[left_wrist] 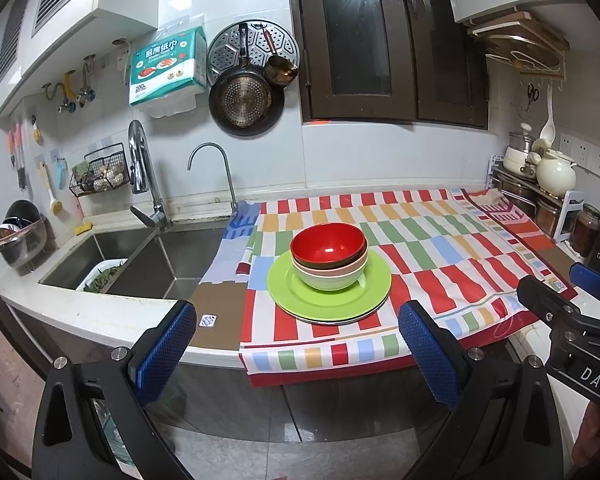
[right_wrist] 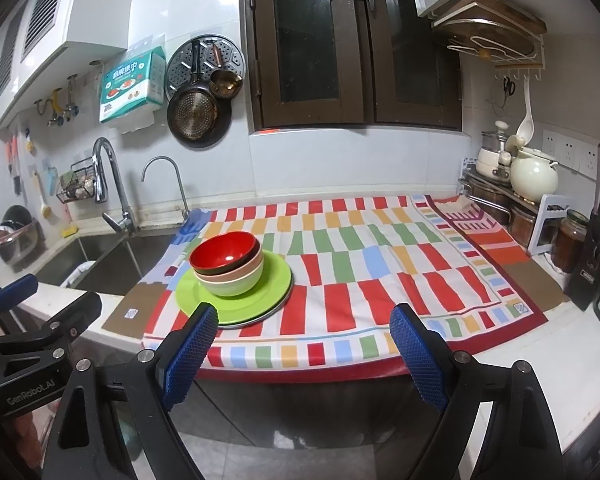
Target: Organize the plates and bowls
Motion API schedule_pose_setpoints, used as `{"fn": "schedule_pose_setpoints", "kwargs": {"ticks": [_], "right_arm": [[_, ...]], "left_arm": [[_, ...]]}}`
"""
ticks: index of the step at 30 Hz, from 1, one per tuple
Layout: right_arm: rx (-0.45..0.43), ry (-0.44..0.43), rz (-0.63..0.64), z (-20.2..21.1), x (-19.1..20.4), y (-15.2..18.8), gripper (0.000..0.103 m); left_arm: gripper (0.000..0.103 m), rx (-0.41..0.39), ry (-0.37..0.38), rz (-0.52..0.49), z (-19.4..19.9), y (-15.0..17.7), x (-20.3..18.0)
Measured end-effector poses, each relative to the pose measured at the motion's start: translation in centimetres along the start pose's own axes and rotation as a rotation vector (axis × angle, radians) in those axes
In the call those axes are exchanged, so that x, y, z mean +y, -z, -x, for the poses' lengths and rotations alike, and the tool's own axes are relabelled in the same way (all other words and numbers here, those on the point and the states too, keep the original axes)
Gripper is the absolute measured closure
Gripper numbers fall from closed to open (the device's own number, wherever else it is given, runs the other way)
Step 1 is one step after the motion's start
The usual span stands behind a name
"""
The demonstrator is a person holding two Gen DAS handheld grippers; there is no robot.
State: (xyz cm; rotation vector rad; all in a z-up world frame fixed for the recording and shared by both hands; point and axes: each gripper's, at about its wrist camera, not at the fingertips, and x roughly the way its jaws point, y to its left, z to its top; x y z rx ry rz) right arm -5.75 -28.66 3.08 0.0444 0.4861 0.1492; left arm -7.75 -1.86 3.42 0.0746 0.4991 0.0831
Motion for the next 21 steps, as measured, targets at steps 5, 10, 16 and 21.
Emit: {"fn": "schedule_pose_setpoints", "kwargs": {"ticks": [5, 10, 16, 21], "right_arm": [[-0.002, -0.005, 0.002, 0.2, 0.0, 0.0, 0.015], [-0.004, -0.009, 0.006, 0.4, 0.2, 0.1, 0.015], [-0.004, -0.021, 0.013, 0.6, 0.3, 0.3, 0.014], [-0.004, -0.025, 0.015, 0.8, 0.2, 0.3, 0.015]], "left_arm": [[0.000, 0.004, -0.002, 0.003, 0.2, 0.3, -0.1], [0.000, 0.004, -0.012, 0.010, 0.8, 0.7, 0.0], [0.000, 0.008, -0.014, 0.013, 1.0, 0.7, 0.3], [0.000, 0.008, -0.012, 0.013, 1.0, 0.7, 0.4]]}}
